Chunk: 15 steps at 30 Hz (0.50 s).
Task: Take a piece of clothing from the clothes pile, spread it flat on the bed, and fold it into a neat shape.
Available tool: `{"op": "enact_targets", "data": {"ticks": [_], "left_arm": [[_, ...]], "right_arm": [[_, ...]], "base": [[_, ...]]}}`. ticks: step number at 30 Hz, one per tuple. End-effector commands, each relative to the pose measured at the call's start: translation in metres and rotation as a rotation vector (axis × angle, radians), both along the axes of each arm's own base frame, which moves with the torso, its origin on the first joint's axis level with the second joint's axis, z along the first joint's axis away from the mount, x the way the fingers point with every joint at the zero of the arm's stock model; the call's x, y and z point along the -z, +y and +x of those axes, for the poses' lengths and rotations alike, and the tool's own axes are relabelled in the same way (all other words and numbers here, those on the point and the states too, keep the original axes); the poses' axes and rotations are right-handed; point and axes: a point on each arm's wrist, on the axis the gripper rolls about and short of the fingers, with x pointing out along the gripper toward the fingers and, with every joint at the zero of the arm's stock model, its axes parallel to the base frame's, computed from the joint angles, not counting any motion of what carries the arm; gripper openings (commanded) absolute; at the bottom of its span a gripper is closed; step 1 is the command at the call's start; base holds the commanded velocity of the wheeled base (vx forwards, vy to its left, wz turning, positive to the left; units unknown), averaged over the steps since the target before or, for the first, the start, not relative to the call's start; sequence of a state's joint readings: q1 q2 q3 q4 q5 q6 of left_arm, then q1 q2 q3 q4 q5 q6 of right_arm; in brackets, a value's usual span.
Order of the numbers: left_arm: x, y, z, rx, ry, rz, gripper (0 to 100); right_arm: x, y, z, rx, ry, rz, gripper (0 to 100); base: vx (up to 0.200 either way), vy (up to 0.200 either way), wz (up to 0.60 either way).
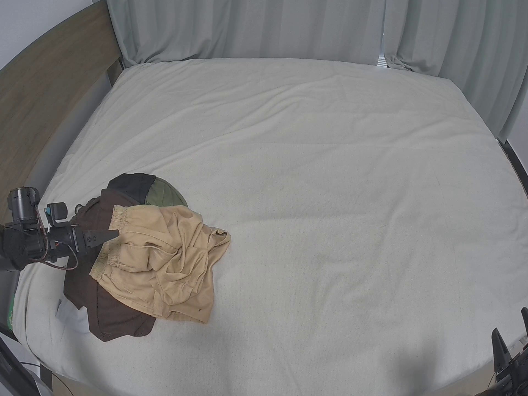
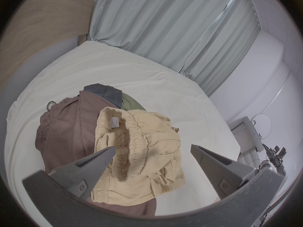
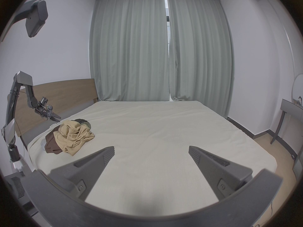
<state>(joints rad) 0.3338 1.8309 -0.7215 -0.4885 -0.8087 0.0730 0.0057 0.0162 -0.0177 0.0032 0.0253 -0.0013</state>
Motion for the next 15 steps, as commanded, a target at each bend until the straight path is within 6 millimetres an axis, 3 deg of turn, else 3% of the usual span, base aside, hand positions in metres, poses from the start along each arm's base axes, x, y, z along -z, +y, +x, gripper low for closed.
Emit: {"op": "enact_targets", "data": {"ticks": [1,15], "left_arm": [[0.011,0.002,0.011,0.006,0.027,-0.01,100],[0.023,-0.005,0.025,0.092,0.042,-0.066,100]], "right_arm": [[0.005,0.0,0.0,-0.001,0.006,0.0,100],[0.005,0.0,0.0,-0.001,0.006,0.0,100]], "base": [[0.0,0.0,0.0],[0.0,0.0,0.0]]}}
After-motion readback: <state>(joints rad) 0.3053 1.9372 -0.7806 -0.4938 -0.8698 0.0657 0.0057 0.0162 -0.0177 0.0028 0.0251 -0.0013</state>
